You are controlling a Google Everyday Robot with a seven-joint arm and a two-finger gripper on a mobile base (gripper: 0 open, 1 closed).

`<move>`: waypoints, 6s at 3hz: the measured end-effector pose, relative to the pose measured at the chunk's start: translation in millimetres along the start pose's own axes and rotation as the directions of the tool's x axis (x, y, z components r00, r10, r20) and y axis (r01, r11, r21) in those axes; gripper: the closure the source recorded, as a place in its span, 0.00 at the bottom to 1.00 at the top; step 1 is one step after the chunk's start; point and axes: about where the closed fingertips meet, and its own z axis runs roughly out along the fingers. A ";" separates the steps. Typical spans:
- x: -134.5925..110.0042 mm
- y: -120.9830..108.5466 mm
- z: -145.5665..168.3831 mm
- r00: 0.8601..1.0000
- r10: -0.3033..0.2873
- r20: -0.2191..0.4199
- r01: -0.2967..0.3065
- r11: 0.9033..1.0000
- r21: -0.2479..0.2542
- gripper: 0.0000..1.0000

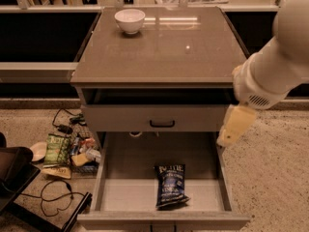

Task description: Pick blue chip bag from middle drawer and place on counter

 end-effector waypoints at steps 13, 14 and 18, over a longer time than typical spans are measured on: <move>16.8 182.8 483.7 0.964 0.266 -0.021 -0.260 0.920 -0.294 0.19; 10.0 189.8 491.8 0.951 0.310 -0.001 -0.293 0.899 -0.325 0.42; -4.9 192.1 484.7 0.959 0.282 -0.002 -0.266 0.901 -0.343 1.00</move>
Offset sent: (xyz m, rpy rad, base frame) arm 0.0353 0.0314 -0.1558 0.0569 -0.0668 -0.0285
